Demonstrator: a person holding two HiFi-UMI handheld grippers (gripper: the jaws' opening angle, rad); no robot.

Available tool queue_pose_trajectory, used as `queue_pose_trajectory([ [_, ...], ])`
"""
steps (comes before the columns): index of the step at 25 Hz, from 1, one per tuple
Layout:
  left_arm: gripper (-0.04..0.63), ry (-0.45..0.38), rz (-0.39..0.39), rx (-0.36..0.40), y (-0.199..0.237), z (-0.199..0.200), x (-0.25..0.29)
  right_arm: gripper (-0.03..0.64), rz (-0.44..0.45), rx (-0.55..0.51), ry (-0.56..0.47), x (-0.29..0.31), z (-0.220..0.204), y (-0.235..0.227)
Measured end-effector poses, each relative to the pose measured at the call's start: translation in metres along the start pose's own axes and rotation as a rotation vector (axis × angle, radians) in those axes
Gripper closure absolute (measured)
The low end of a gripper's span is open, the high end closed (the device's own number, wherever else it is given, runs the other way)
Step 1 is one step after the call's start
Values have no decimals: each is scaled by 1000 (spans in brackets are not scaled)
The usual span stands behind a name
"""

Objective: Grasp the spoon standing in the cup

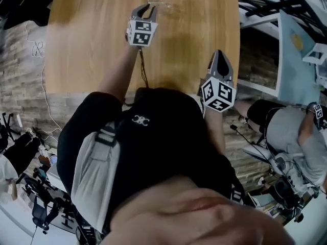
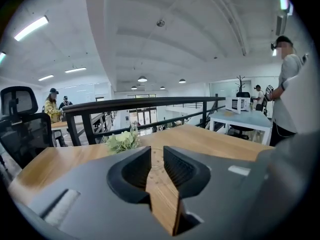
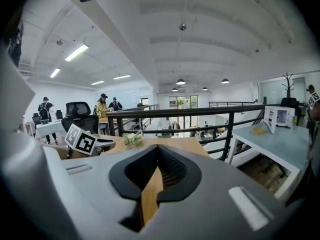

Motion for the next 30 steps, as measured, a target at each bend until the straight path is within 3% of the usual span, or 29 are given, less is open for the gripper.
queue_pose_trajectory([
  [9, 506, 76, 65, 46, 26, -45, 41, 617, -93, 23, 49, -8, -15, -11],
  [21, 500, 29, 114, 36, 29, -57, 62, 617, -189, 7, 89, -22, -28, -26],
  [25, 551, 22, 112, 21, 32, -57, 59, 617, -198, 0, 91, -23, -27, -24],
  [30, 557, 13, 104, 24, 31, -52, 57, 617, -189, -5, 93, -19, -27, -19],
])
Point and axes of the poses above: the fingertips, and each gripper's own axes: x forward along the fingers, y to its left, z out of its top, the point moved 2 cm from there along -x, backward along the fingers, and after that the axes turned 8 degrees about -y, right-handed, at the moved point
